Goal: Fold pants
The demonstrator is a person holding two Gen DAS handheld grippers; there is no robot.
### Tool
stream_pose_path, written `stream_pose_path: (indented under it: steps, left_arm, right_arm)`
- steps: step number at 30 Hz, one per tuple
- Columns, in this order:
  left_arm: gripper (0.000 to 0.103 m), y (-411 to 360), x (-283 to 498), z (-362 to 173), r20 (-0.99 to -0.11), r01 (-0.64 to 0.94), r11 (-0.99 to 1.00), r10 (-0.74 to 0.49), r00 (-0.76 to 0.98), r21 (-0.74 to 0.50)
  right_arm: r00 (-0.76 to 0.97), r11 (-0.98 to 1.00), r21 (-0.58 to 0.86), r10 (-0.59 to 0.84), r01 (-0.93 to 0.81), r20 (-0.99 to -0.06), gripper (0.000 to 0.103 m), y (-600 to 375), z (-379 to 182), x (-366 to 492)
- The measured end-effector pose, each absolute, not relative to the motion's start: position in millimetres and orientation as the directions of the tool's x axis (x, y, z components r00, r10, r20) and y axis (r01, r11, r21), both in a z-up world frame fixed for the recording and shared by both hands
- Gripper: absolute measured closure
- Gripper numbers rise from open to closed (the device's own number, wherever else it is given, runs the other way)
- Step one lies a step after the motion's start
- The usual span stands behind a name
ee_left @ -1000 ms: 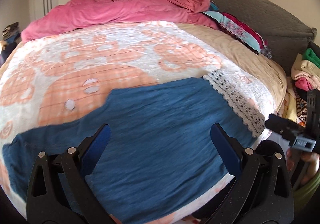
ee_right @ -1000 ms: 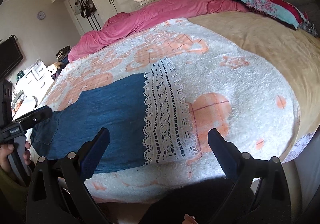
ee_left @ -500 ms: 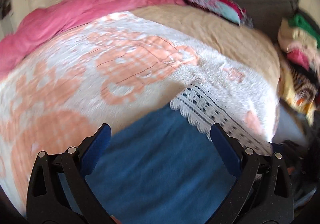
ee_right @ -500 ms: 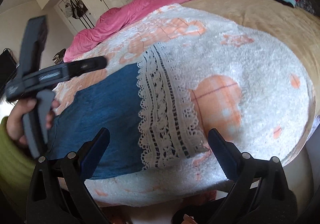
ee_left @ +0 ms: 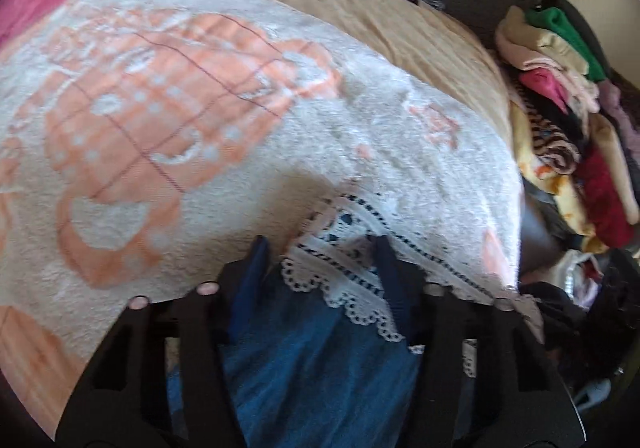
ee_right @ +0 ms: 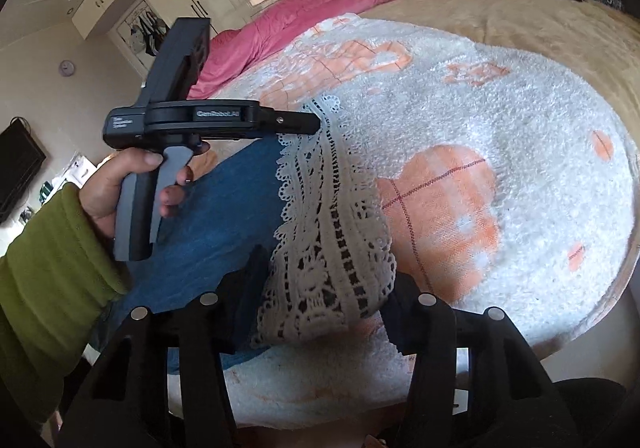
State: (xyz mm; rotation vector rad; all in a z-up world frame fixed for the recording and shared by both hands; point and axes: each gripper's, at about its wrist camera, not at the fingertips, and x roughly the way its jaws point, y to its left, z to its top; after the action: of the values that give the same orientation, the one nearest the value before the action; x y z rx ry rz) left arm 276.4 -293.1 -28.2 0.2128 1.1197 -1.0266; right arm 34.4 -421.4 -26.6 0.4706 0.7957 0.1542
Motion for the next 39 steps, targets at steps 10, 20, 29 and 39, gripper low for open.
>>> stream_pose_path:
  steps: [10, 20, 29, 39]
  left_arm:
    - [0.088, -292, 268, -30, -0.819, 0.761, 0.565, -0.568, 0.078, -0.319]
    - [0.095, -211, 250, 27, -0.673, 0.711, 0.547, -0.726, 0.14, -0.442]
    - [0.07, -75, 233, 34, -0.717, 0.501, 0.774, -0.595, 0.363, -0.388]
    - [0.042, 21, 227, 5, -0.651, 0.266, 0.754, -0.654, 0.384, -0.601]
  right_arm:
    - [0.68, 0.854, 0.52, 0.395, -0.024, -0.617, 0.073, -415, -25, 40]
    - [0.705, 0.852, 0.436, 0.499, -0.29, -0.504, 0.075, -354, 23, 28]
    - [0.555, 0.793, 0.246, 0.577, -0.558, -0.6, 0.075, -221, 30, 48]
    - [0.645, 0.772, -0.146, 0.392, -0.618, -0.656, 0.067, -156, -14, 26]
